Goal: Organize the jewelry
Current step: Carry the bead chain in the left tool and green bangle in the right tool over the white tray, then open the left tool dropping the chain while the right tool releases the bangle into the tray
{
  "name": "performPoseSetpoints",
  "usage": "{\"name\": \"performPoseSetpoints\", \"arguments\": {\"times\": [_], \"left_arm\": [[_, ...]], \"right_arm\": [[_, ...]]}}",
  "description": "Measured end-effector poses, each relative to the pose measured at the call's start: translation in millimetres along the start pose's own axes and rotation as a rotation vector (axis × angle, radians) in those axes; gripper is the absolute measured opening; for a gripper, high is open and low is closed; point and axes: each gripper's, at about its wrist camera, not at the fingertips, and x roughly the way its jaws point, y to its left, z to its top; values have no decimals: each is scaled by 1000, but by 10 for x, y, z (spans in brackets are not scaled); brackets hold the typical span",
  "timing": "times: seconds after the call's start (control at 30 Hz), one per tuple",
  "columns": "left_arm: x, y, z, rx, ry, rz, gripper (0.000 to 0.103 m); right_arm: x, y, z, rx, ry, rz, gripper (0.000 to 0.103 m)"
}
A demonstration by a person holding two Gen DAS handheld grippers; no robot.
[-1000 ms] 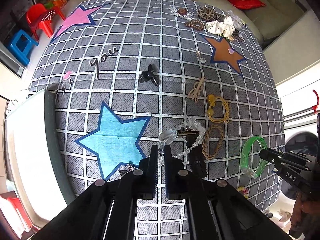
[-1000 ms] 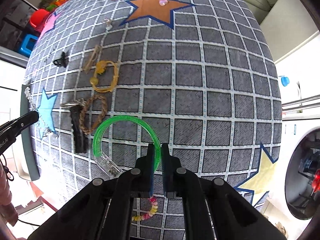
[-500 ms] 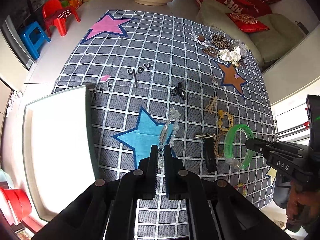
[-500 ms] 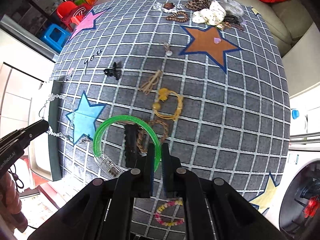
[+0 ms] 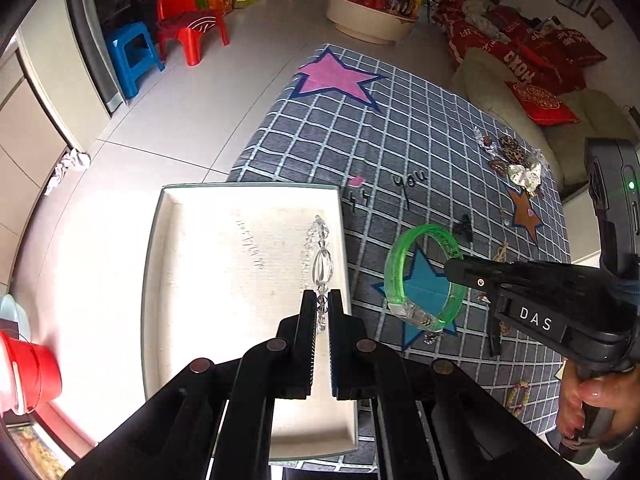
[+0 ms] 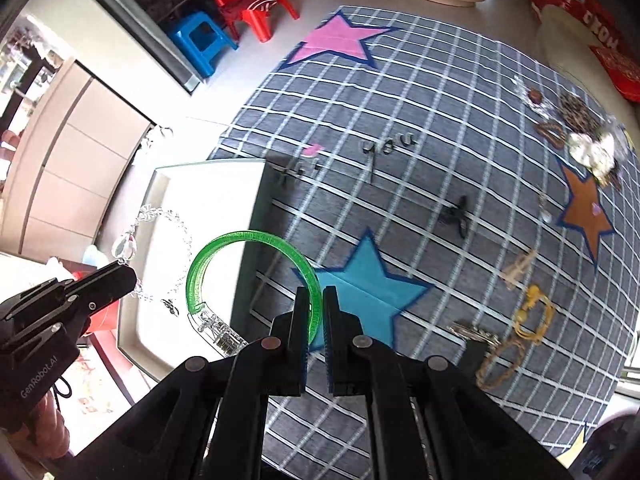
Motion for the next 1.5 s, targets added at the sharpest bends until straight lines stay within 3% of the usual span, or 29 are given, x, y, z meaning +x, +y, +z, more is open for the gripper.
{"name": "performPoseSetpoints", "arguments": {"times": [0.23, 0.5, 0.87, 1.2, 1.27, 1.43, 1.5], "left_arm": [[258, 401, 89, -73, 4, -13, 13], [758, 739, 148, -145, 40, 26, 13], [1139, 749, 90, -87, 107, 217, 13], [1127, 541, -31, -1, 104, 301, 13], [1097, 522, -61, 2, 109, 302, 13], [984, 460, -130, -13, 106, 278, 13], [906, 452, -152, -15, 102, 268, 13]], "right_arm": [[465, 509, 366, -61, 21, 18, 6], [1004, 738, 611, -89, 72, -7, 6], [1338, 758, 621, -154, 131, -105, 6], [1399, 684, 569, -155, 163, -108, 8], [1400, 672, 591, -148, 165, -92, 11], [1291, 635, 692, -84, 135, 2, 44], [1185, 606, 713, -58, 111, 36, 47]]}}
